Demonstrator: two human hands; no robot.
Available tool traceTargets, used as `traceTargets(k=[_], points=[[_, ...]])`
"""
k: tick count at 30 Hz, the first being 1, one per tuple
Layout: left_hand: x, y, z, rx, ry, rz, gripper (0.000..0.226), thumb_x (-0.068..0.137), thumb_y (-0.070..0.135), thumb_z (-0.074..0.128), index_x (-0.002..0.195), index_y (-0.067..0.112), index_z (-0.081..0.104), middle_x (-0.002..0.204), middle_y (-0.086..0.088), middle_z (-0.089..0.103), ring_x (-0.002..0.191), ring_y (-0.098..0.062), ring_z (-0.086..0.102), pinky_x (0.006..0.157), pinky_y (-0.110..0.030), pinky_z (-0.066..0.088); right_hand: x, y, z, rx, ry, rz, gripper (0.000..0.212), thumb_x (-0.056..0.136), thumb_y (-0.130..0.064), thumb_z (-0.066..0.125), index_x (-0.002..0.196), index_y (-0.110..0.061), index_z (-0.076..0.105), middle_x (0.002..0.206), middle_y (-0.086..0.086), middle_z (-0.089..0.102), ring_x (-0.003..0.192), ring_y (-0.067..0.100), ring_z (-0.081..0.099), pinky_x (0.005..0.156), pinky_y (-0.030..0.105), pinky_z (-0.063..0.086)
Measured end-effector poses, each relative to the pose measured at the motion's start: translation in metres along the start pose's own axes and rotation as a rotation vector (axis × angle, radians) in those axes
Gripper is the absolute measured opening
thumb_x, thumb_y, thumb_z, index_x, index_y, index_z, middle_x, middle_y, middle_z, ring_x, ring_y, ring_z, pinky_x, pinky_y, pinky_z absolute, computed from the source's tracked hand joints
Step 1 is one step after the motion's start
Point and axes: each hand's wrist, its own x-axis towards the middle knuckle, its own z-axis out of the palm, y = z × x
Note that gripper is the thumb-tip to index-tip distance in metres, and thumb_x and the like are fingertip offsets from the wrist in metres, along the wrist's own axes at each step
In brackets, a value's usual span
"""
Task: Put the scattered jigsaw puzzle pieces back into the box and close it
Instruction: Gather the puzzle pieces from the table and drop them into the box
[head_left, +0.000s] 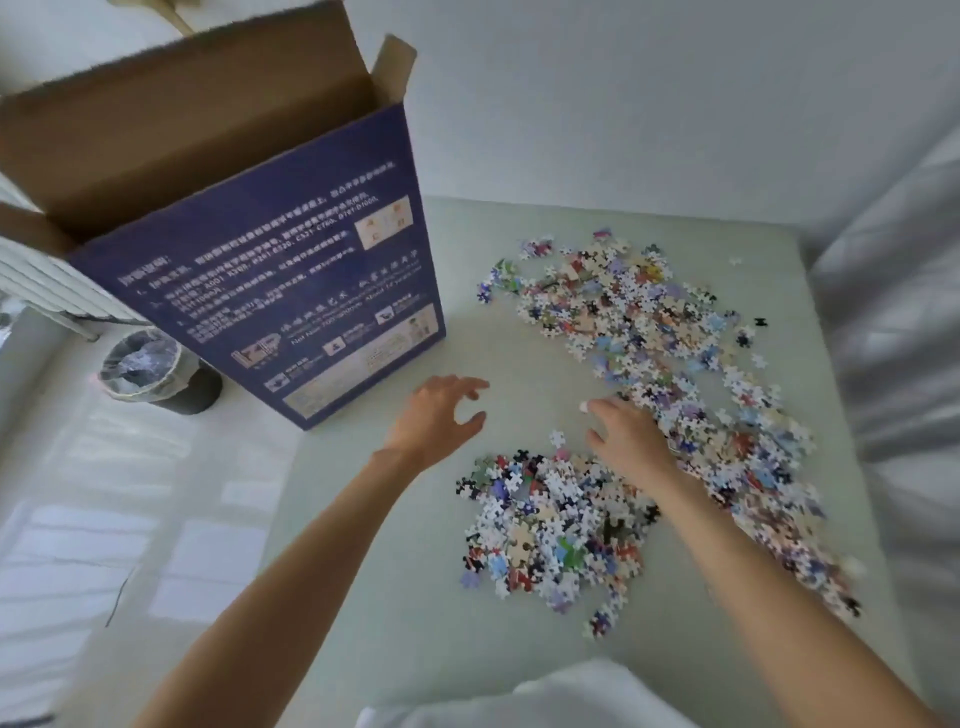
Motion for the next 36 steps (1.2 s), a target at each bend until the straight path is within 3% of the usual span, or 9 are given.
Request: traceTargets(k=[2,5,9,12,16,21,26,32,36], points=[[-0.004,0.004,0.035,0.061,-0.225,-0.095,0.055,0.084,0.044,0.062,0.134,0.034,0.042,0.125,0.006,0.054,0.117,-0.017,0.049,0.093,-0.035,0.046,-0.015,0.021,0.018,0.013,-0.162,0.035,0.049,0.09,-0.027,0.057,0.134,-0.013,0.044,0.138,0.005,0.044,0.125,0.024,0.04,0.104,0.036,0.035],[-0.017,0.008,0.073,0.118,-0.402,-0.194,0.089,0.074,0.051,0.071,0.145,0.031,0.022,0.143,-0.004,0.032,0.13,-0.026,0.031,0.1,-0.041,0.041,-0.031,0.028,0.044,-0.064,-0.225,0.062,0.073,0.082,-0.049,0.062,0.14,-0.016,0.032,0.15,0.006,0.025,0.137,0.028,0.02,0.109,0.044,0.026],[-0.029,0.009,0.103,0.131,-0.448,-0.325,0.108,0.062,0.06,0.074,0.146,0.022,0.017,0.142,-0.012,0.023,0.13,-0.032,0.023,0.101,-0.046,0.041,-0.027,0.013,0.071,-0.072,-0.262,0.112,0.114,0.065,-0.076,0.057,0.148,-0.021,0.002,0.156,0.006,-0.004,0.143,0.03,-0.005,0.11,0.057,0.003],[-0.033,0.015,0.113,0.116,-0.429,-0.331,0.109,0.06,0.06,0.076,0.144,0.018,0.02,0.137,-0.013,0.026,0.126,-0.031,0.027,0.103,-0.043,0.039,-0.016,0.0,0.081,-0.067,-0.334,0.076,0.123,0.061,-0.073,0.063,0.148,-0.019,-0.005,0.156,0.007,-0.007,0.143,0.032,-0.003,0.11,0.058,0.006],[-0.035,0.021,0.122,0.121,-0.431,-0.254,0.11,0.058,0.05,0.082,0.144,0.02,0.021,0.136,-0.011,0.028,0.123,-0.027,0.03,0.102,-0.04,0.04,-0.018,-0.007,0.087,-0.189,-0.291,-0.043,0.115,0.058,-0.067,0.07,0.145,-0.018,0.014,0.153,0.006,0.012,0.137,0.031,0.019,0.107,0.054,0.023],[-0.034,0.021,0.124,0.021,-0.421,-0.245,0.101,0.062,0.039,0.083,0.143,0.023,0.025,0.134,-0.009,0.034,0.123,-0.025,0.034,0.105,-0.036,0.035,-0.019,-0.008,0.091,-0.042,-0.267,-0.047,0.094,0.062,-0.049,0.078,0.136,-0.016,0.029,0.131,0.011,0.035,0.116,0.024,0.039,0.095,0.033,0.041],[-0.032,0.018,0.125,-0.075,-0.407,-0.268,0.088,0.067,0.036,0.081,0.14,0.023,0.032,0.126,-0.006,0.047,0.118,-0.023,0.044,0.102,-0.032,0.035,-0.013,-0.009,0.088,0.094,-0.27,-0.002,0.073,0.072,-0.031,0.076,0.13,-0.014,0.036,0.123,0.01,0.044,0.11,0.023,0.047,0.09,0.033,0.047],[-0.029,0.015,0.122,-0.115,-0.387,-0.242,0.068,0.072,0.034,0.077,0.13,0.024,0.044,0.115,-0.004,0.053,0.108,-0.022,0.051,0.092,-0.03,0.04,-0.008,-0.008,0.08,0.11,-0.254,-0.01,0.058,0.079,-0.037,0.069,0.127,-0.013,0.045,0.122,0.005,0.05,0.106,0.021,0.052,0.084,0.029,0.043],[-0.034,0.015,0.123,-0.074,-0.383,-0.181,0.078,0.073,0.041,0.075,0.138,0.022,0.037,0.122,-0.005,0.048,0.114,-0.022,0.047,0.095,-0.03,0.039,-0.008,-0.012,0.082,0.051,-0.265,-0.044,0.062,0.077,-0.047,0.069,0.124,-0.015,0.044,0.117,0.005,0.055,0.105,0.023,0.054,0.081,0.034,0.048]])
